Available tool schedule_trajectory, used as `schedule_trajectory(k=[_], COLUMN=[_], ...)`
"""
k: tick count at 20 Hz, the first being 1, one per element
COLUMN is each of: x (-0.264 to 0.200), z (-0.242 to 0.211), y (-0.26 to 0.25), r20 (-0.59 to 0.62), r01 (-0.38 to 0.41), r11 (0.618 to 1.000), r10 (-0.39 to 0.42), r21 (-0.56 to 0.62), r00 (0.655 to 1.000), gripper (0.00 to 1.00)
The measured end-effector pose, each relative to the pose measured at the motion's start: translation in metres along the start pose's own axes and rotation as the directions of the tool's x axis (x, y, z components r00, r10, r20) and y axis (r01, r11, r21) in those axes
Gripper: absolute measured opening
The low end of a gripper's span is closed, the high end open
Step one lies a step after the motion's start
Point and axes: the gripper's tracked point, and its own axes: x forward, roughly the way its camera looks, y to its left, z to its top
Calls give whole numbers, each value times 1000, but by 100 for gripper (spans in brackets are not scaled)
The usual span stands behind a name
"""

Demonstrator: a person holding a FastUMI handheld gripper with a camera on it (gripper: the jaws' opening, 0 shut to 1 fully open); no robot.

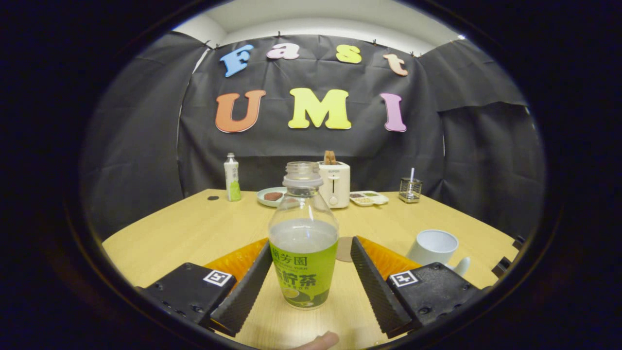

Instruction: Take the bottle from table, then pour the juice into the cup, finally place the bottle on the coaster

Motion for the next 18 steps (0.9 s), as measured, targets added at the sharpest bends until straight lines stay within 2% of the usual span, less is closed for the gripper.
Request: schedule_trajectory(k=[4,5,6,9,18], x=[0,0,0,-2,-18], z=[3,3,3,4,16], y=[-10,-10,-10,-15,-15], r20=[15,15,10,6,-35], r01=[30,30,25,20,-9], r11=[999,999,1000,999,987], r10=[-30,-30,-25,-20,15], r21=[18,19,18,42,159], r00=[999,999,1000,1000,999], gripper=[100,91,88,82,81])
